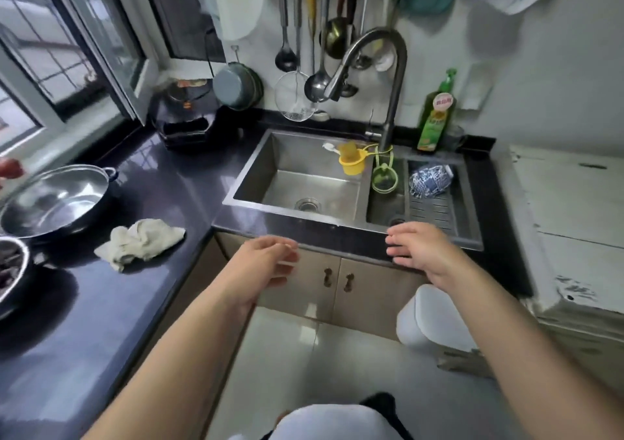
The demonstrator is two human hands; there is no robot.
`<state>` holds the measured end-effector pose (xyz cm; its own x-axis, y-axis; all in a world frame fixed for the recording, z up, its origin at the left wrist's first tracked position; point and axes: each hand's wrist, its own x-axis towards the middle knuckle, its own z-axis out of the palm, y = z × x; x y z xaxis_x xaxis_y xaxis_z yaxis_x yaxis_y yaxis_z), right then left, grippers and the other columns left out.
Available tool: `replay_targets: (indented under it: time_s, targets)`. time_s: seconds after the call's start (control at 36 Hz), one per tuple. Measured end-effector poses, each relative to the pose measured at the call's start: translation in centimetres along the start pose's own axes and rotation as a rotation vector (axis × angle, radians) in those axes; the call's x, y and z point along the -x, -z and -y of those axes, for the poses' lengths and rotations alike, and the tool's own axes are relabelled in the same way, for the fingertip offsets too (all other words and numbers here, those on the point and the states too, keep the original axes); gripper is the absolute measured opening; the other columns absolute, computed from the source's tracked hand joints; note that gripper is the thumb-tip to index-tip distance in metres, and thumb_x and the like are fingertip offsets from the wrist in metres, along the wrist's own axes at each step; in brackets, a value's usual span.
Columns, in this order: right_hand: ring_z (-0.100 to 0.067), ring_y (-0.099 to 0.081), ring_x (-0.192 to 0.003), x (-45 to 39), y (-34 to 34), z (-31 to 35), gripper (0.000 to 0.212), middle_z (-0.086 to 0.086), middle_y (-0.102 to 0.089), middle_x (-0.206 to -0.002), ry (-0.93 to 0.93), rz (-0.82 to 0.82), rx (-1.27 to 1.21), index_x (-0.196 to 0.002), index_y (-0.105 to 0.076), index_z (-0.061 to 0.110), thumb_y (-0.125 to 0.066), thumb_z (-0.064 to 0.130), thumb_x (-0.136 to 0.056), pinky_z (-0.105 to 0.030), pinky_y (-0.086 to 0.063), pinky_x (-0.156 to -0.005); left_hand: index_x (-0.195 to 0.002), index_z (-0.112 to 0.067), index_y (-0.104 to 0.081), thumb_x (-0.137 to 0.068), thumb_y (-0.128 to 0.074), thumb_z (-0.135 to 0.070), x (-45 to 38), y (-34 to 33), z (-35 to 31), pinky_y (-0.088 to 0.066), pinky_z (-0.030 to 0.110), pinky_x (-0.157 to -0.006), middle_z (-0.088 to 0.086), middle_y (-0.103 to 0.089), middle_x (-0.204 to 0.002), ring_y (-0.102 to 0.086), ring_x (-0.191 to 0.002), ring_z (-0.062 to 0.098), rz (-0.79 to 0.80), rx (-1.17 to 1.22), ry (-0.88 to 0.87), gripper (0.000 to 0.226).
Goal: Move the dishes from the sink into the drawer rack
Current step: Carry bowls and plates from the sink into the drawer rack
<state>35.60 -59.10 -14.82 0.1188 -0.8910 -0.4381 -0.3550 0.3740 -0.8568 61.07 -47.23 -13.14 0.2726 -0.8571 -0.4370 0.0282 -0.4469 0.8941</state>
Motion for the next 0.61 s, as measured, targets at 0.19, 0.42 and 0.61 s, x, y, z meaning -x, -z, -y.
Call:
replay_targets:
  time_s: [0.19,0.42,0.61]
  targets:
    - [-0.02,-0.067,-0.092,-6.3,0.2,2.2,0.018,-0.011,-0.069,-0.109,-0.032,-0.025,-0.049,-0.117,-0.065,0.008,-0.057,0.01,-0.101,-0.044,-0.057,-0.097,-0.109,-0.012,-0.069,-0.101,-0.061,-0.025,-8.2,-1.6,-4.7,-0.054,0.029,-0.075,0.001,-0.073,-0.09,-0.069,-0.082,0.019,0.105,-0.052,0.004,0.017]
    - [-0.02,-0.068,-0.084,-15.5,3.1,-0.2,0.013,-0.008,-0.071,-0.103,-0.107,-0.075,-0.138,-0.102,-0.066,0.015,-0.057,0.006,-0.101,-0.032,-0.057,-0.076,-0.108,-0.011,-0.069,-0.102,-0.058,-0.018,-16.0,-7.2,-7.8,-0.055,0.038,-0.087,0.004,-0.072,-0.093,-0.068,-0.083,0.023,0.135,-0.021,0.07,0.014]
    - [-0.024,-0.067,-0.086,-24.4,6.8,-6.1,0.016,-0.011,-0.07,-0.101,-0.325,-0.106,-0.056,-0.102,-0.063,0.015,-0.049,0.006,-0.103,-0.032,-0.052,-0.071,-0.107,-0.01,-0.068,-0.102,-0.058,-0.016,-22.3,-10.9,-9.6,-0.053,0.035,-0.082,0.007,-0.073,-0.094,-0.068,-0.082,0.022,0.066,-0.023,0.167,0.013]
